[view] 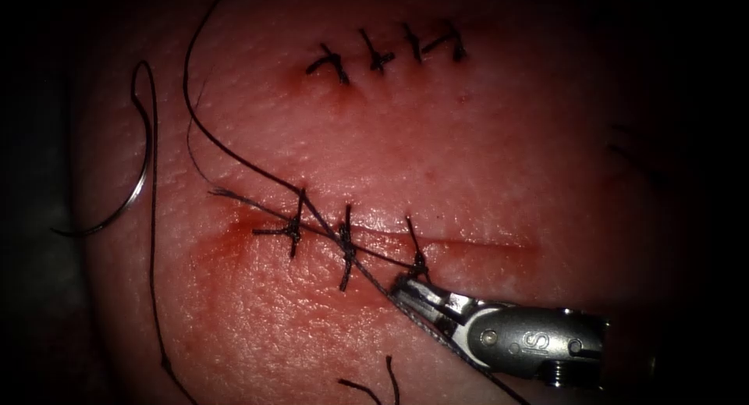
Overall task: Wound Closure
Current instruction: Pull upward with left gripper and downward with right tool to secure knot
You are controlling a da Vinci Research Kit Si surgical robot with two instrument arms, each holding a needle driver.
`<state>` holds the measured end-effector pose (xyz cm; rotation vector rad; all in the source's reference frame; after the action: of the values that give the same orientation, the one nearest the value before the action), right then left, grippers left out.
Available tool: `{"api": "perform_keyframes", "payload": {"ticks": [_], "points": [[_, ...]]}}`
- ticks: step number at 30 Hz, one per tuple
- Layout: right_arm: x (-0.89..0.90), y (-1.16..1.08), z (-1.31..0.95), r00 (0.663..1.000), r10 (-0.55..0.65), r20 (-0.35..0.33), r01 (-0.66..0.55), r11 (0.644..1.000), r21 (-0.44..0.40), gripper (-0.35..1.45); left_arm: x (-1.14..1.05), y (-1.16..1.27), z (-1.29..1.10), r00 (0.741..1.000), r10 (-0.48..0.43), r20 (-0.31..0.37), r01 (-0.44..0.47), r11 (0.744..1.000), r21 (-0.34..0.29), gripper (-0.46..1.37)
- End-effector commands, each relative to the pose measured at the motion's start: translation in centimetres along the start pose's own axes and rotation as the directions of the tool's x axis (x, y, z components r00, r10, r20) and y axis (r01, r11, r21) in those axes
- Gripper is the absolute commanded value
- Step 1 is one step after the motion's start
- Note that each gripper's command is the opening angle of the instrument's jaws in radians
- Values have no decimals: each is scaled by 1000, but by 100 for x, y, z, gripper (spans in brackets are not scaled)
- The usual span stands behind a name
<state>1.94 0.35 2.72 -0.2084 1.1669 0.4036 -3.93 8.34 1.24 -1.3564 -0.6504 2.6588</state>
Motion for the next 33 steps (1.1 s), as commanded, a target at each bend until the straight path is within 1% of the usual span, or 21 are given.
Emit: {"api": "perform_keyframes", "payload": {"ticks": [1, 4, 7, 33], "points": [[0, 0, 0, 1000, 1, 2, -1, 1000, -6, -35, 2, 3, 0, 1000, 9, -3, -9, 1000, -10, -35], [0, 0, 0, 1000, 1, 2, -1, 1000, -6, -35, 8, 9, 0, 1000, 12, -7, -12, 1000, -24, -35], [0, -1, 0, 1000, 1, 2, -1, 1000, -6, -35, 10, 10, 0, 1000, 11, -8, -11, 1000, -27, -35], [3, 1, 3, 1000, -25, 6, 25, 1000, -8, -35, 7, 9, 0, 1000, 19, -17, -19, 999, -37, -35]]}}
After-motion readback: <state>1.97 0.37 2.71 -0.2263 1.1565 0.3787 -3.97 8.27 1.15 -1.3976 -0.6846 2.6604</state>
